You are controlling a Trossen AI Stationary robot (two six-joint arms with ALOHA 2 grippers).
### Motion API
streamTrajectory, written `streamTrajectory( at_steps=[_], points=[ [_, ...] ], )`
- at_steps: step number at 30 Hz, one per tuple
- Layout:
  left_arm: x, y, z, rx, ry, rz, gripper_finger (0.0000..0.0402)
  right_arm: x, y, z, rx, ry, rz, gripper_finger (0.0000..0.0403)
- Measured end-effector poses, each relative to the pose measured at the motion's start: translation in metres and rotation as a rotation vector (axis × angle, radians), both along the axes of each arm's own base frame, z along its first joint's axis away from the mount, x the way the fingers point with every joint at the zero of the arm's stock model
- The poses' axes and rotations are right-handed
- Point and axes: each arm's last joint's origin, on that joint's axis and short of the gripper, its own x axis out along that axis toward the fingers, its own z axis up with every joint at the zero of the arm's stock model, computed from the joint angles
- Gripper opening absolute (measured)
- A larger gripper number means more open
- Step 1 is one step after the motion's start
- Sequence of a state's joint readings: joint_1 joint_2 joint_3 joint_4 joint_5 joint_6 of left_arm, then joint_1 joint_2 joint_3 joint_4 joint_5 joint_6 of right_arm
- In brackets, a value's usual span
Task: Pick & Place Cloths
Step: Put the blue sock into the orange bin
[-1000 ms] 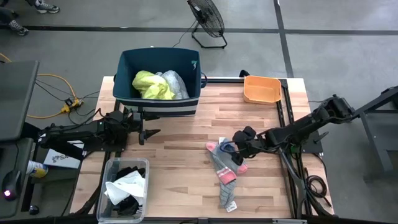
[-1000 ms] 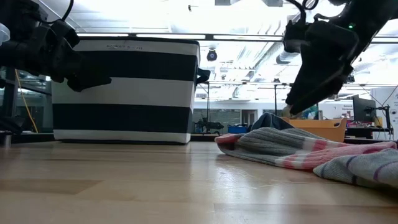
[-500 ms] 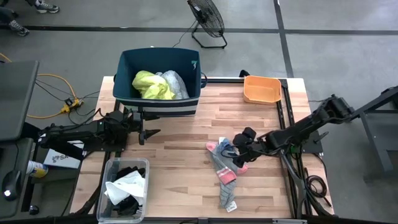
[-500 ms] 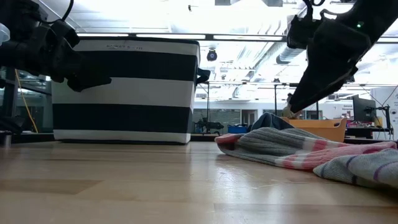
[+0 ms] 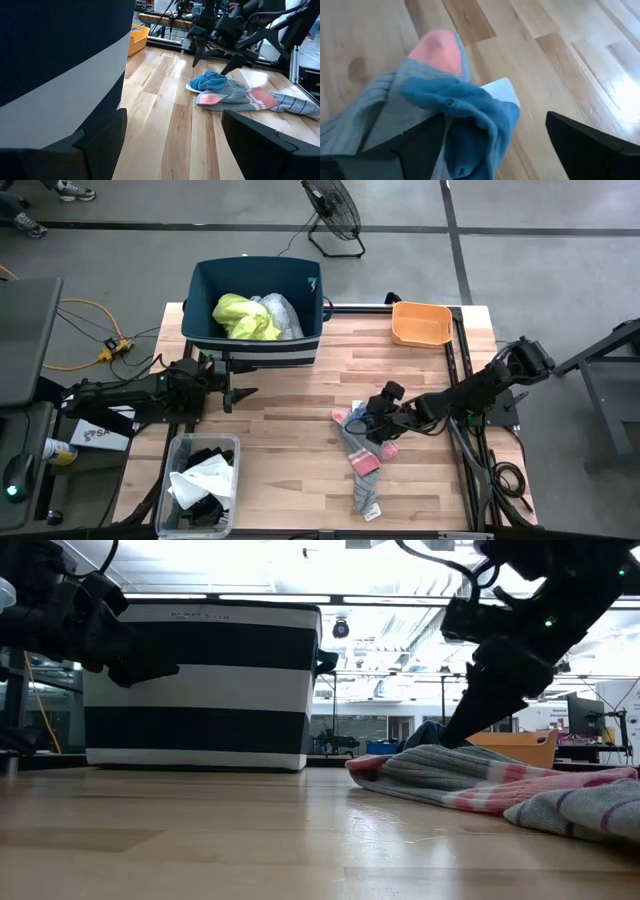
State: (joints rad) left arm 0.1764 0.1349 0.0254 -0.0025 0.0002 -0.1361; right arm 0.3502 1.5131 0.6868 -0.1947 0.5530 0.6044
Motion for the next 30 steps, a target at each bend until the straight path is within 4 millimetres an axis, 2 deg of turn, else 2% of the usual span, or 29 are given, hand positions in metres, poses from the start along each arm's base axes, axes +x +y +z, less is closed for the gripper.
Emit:
streamTrajectory(
  at_steps=[15, 24, 30],
  points=[
    [0.0, 0.0, 0.0, 0.0, 0.0, 0.0, 0.0321, 0.004, -0.017, -0.001, -0.012, 0.025, -0.038, 0.0197],
    [0.0, 0.0, 0.0, 0.0, 0.0, 0.0, 0.0321, 0.004, -0.018, -0.001, 0.007, 0.032, -0.028, 0.0108],
    [0.0, 0.0, 0.0, 0.0, 0.0, 0.0, 0.0321, 0.004, -0.018, -0.001, 0.041, 0.036, -0.027, 0.0032]
  ],
)
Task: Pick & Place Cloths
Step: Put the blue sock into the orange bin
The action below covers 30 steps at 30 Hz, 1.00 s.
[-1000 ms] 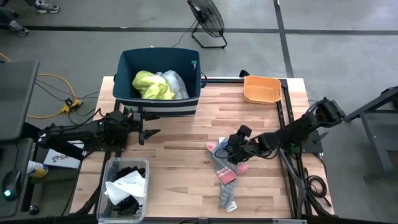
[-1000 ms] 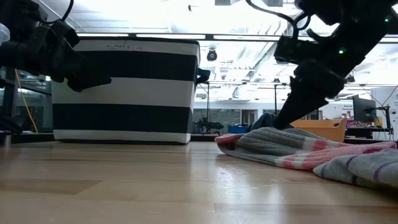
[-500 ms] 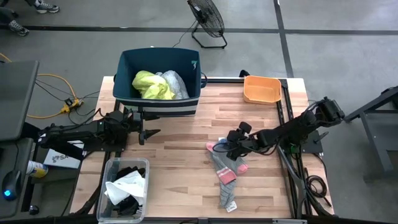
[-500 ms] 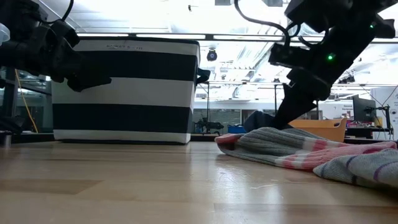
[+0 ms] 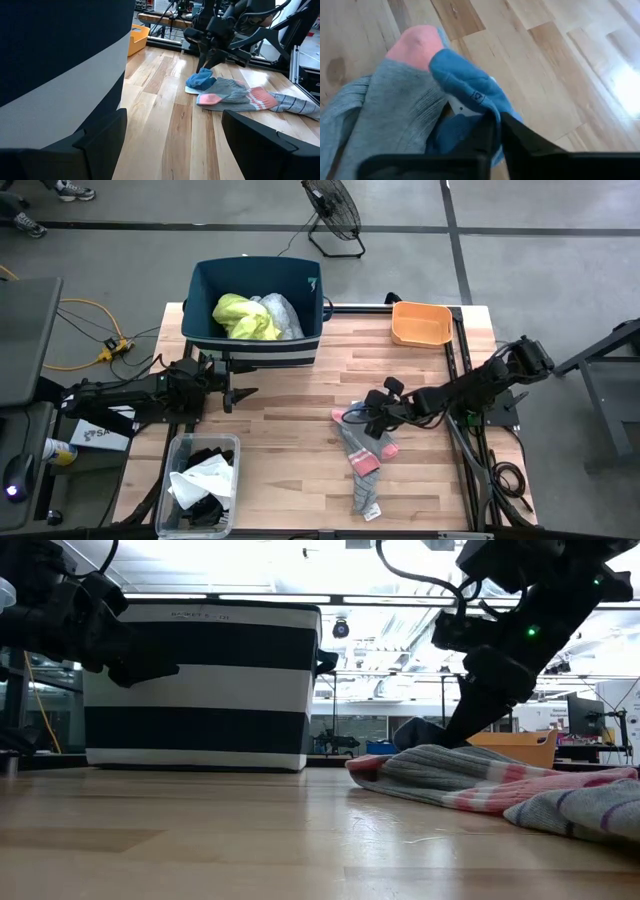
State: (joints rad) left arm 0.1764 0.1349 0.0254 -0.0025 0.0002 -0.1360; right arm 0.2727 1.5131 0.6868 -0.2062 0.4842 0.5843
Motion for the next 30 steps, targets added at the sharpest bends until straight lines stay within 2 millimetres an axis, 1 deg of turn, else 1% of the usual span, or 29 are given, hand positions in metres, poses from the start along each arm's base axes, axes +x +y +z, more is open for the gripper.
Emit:
streamTrajectory(
  at_steps=[2, 7, 10, 14, 21, 26, 30],
  points=[
    [0.0, 0.0, 0.0, 0.0, 0.0, 0.0, 0.0321, 0.0, -0.002, 0.0, 0.02, -0.003, -0.014, 0.001],
    [0.0, 0.0, 0.0, 0.0, 0.0, 0.0, 0.0321, 0.002, -0.01, 0.001, 0.047, -0.02, -0.082, 0.0005],
    [0.0, 0.0, 0.0, 0.0, 0.0, 0.0, 0.0321, 0.002, -0.017, 0.006, 0.057, -0.016, -0.127, 0.0004],
    [0.0, 0.0, 0.0, 0.0, 0.0, 0.0, 0.0321, 0.003, -0.024, 0.021, 0.041, -0.008, -0.17, 0.0004],
    [0.0, 0.0, 0.0, 0.0, 0.0, 0.0, 0.0321, 0.002, -0.034, 0.053, 0.024, -0.072, -0.191, 0.0004],
    [0.0, 0.0, 0.0, 0.0, 0.0, 0.0, 0.0321, -0.005, -0.038, 0.074, 0.012, -0.131, -0.192, 0.0004],
    [0.0, 0.0, 0.0, 0.0, 0.0, 0.0, 0.0321, -0.016, -0.041, 0.092, -0.024, -0.198, -0.225, 0.0004]
  ],
)
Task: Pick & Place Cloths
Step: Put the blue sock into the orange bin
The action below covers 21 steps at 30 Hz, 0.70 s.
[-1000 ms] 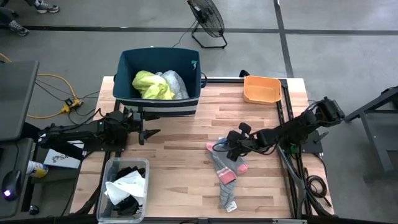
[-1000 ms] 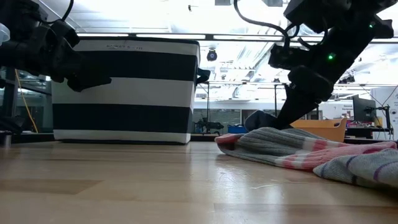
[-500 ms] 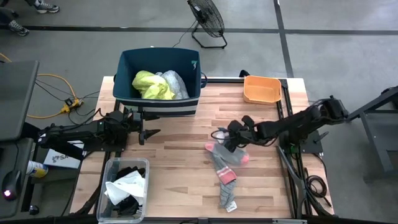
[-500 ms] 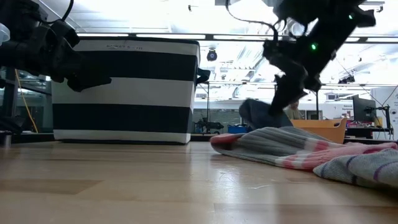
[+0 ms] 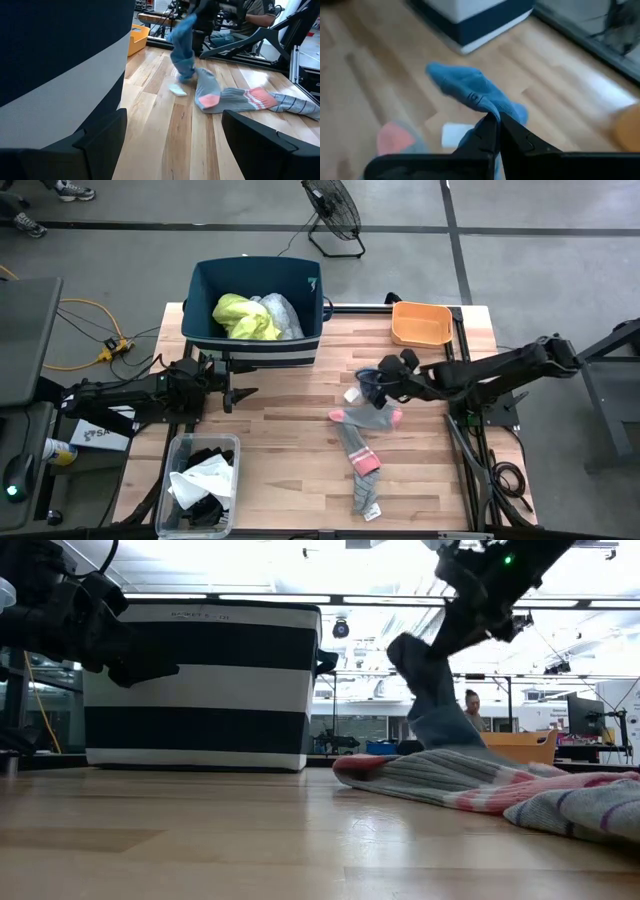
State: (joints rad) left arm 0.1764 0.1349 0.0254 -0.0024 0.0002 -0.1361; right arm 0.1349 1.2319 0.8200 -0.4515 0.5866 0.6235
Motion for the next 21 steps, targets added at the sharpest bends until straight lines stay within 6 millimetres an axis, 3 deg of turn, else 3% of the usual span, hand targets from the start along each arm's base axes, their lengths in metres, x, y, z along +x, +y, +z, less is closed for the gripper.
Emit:
streamTrajectory(
  at_steps=[11, 21],
  points=[
    [0.0, 0.0, 0.0, 0.0, 0.0, 0.0, 0.0321, -0.033, -0.011, 0.042, -0.202, -0.182, -0.196, 0.0004],
    [0.0, 0.0, 0.0, 0.0, 0.0, 0.0, 0.0321, -0.047, -0.036, 0.053, -0.392, -0.155, -0.402, 0.0004]
  ],
)
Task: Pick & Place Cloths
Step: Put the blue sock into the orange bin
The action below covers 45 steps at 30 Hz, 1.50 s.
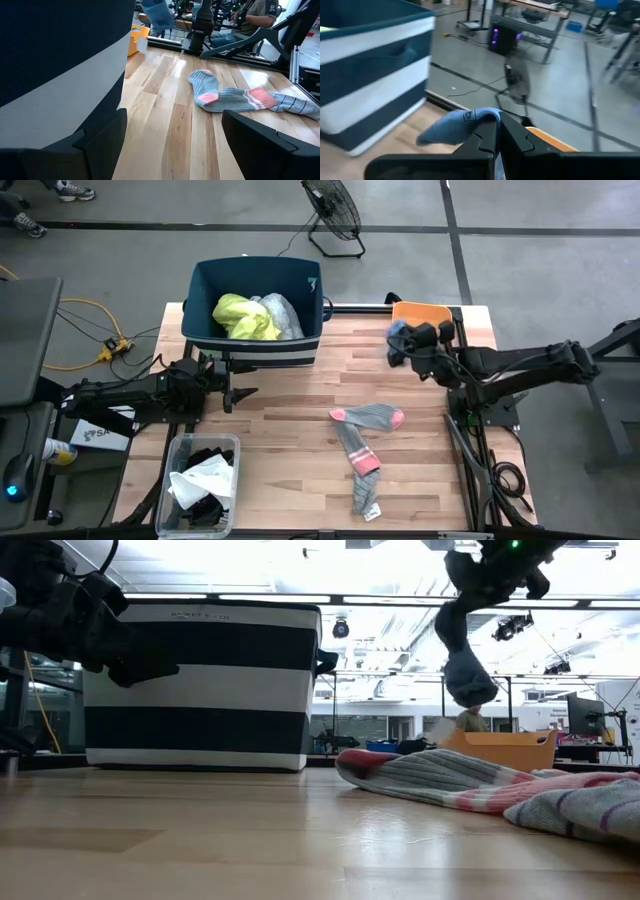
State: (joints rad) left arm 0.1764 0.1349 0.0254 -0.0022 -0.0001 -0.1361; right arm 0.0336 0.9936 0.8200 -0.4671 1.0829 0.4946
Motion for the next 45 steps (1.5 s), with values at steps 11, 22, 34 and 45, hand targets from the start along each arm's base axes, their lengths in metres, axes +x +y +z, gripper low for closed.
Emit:
streamTrajectory(
  at_steps=[11, 22, 34, 45],
  points=[
    [0.0, 0.0, 0.0, 0.0, 0.0, 0.0, 0.0321, -0.007, -0.038, -0.001, -0.057, 0.184, -0.134, 0.0004],
    [0.0, 0.0, 0.0, 0.0, 0.0, 0.0, 0.0321, -0.025, -0.077, 0.0, -0.067, 0.257, -0.361, 0.0004],
    [0.0, 0.0, 0.0, 0.0, 0.0, 0.0, 0.0321, -0.027, -0.115, -0.02, 0.048, 0.342, -0.415, 0.0004],
    [0.0, 0.0, 0.0, 0.0, 0.0, 0.0, 0.0321, -0.016, -0.151, -0.065, 0.182, 0.626, -0.372, 0.0004]
  ],
)
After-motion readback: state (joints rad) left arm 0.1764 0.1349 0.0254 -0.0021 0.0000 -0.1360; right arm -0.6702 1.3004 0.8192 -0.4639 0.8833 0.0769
